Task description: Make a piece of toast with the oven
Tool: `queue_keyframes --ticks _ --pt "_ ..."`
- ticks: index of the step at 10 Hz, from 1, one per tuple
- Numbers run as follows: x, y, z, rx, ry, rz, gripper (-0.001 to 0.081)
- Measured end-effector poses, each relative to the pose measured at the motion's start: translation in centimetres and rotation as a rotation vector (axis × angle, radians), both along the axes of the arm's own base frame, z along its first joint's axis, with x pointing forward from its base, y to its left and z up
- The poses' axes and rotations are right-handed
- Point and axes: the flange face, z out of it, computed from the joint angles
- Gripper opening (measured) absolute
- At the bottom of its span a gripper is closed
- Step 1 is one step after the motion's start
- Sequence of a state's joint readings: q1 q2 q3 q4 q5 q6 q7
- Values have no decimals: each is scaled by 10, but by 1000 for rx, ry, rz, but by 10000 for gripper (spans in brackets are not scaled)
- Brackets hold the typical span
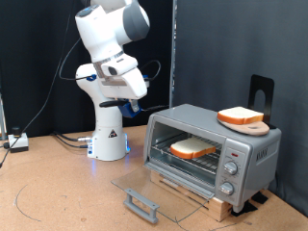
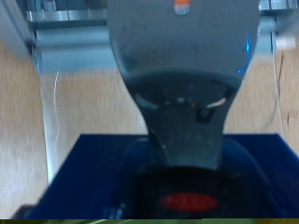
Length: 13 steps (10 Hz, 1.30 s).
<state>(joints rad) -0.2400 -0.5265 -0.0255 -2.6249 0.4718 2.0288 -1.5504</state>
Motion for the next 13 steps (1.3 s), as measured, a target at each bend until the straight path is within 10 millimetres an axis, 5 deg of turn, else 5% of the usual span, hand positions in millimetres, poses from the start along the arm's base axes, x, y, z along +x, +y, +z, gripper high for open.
queue_keyframes --ticks 10,13 --pt "-22 160 -2 38 152 226 395" --pt "-45 187 -12 -6 167 250 395"
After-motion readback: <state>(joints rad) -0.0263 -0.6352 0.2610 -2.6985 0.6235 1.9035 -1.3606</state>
